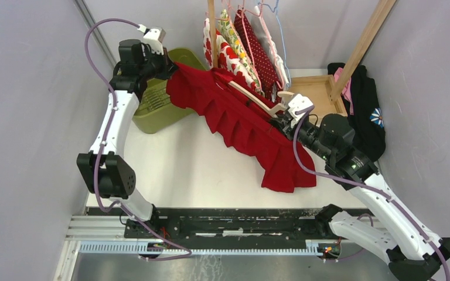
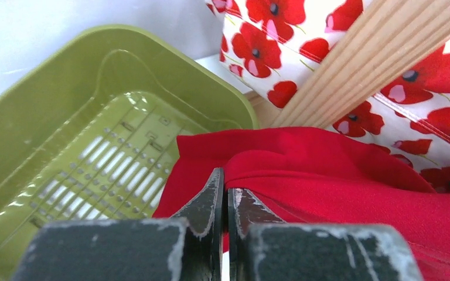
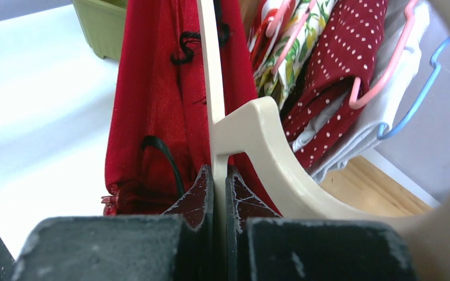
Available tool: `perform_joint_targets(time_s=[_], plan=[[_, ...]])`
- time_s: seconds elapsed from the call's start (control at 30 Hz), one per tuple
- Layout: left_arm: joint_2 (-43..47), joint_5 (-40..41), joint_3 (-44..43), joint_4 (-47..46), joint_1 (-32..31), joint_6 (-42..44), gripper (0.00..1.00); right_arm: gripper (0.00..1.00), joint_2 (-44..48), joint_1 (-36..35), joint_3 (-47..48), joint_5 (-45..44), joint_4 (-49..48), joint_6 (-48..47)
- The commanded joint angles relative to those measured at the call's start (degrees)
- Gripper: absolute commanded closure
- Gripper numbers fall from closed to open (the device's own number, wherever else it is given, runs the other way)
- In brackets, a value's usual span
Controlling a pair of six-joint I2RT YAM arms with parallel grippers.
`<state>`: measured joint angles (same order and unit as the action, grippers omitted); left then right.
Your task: Remove the skirt from the hanger
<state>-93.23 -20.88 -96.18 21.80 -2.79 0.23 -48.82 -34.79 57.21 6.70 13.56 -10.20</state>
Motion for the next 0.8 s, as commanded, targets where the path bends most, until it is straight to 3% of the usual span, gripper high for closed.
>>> perform_joint_targets(time_s=[0.0, 0.4, 0.57, 0.77], plan=[[-3.7, 7.8, -5.7, -7.1, 8.1, -0.3, 0.97, 0.99, 7.4, 0.5, 0.9, -3.7, 4.7, -1.5], [-4.0, 4.8, -3.8, -8.0, 12.0, -0.3, 0.97, 0.99, 8.9, 0.5, 1.1, -5.1, 11.2, -5.9], [0.6, 1.6, -3.7, -8.1, 10.8, -3.6, 0.97, 0.99, 3.8, 0.5, -5.3, -1.5, -3.4, -0.7], [5.5, 1.1, -5.2, -7.2, 7.0, -6.6, 0.97, 0.99, -9.8, 0.4, -2.7, 5.3, -21.6, 3.0]])
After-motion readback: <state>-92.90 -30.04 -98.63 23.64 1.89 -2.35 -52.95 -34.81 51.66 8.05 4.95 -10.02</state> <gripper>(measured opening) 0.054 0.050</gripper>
